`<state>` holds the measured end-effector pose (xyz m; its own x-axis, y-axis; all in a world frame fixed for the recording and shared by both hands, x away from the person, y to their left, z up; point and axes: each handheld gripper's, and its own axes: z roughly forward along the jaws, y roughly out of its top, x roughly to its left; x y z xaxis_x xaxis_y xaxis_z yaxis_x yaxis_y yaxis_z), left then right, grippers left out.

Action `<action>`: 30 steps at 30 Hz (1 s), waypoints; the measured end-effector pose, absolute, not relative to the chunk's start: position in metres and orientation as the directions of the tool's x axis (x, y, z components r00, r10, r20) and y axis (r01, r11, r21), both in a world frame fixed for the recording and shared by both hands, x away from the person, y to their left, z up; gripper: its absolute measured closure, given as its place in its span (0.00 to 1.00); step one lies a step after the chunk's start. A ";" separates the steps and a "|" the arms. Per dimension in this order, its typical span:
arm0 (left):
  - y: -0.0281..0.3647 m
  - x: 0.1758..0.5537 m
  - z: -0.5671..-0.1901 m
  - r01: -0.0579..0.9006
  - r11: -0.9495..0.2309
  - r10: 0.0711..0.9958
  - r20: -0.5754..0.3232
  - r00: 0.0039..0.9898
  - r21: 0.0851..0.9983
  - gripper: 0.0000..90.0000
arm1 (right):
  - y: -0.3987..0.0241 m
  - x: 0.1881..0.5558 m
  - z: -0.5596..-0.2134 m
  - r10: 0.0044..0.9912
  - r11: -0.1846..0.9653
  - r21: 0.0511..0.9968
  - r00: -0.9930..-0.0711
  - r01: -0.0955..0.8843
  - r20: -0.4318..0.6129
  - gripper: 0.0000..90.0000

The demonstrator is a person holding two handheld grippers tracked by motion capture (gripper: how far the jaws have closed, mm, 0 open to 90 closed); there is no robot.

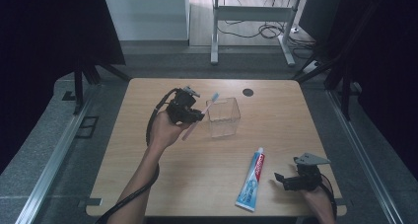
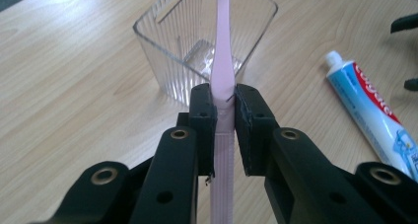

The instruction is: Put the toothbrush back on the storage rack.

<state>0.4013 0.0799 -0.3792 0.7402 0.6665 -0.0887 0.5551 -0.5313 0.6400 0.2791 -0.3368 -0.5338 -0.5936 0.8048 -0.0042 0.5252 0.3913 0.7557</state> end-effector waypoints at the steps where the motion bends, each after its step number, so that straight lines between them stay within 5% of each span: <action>1: 0.080 0.401 -0.379 0.555 -0.531 0.666 -0.089 0.740 0.640 0.88 | -0.337 0.279 -0.534 0.805 0.391 0.756 -0.594 0.525 -0.004 0.00; 30: 0.037 0.431 -0.374 0.513 -0.453 0.680 -0.089 0.727 0.730 0.88 | -0.336 0.280 -0.534 0.799 0.394 0.756 -0.601 0.523 0.000 0.00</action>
<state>0.4307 0.0373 -0.3737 0.7274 0.6804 -0.0888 0.5126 -0.4528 0.7295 0.2796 -0.3358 -0.5343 -0.6014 0.7989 0.0000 0.5233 0.3939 0.7556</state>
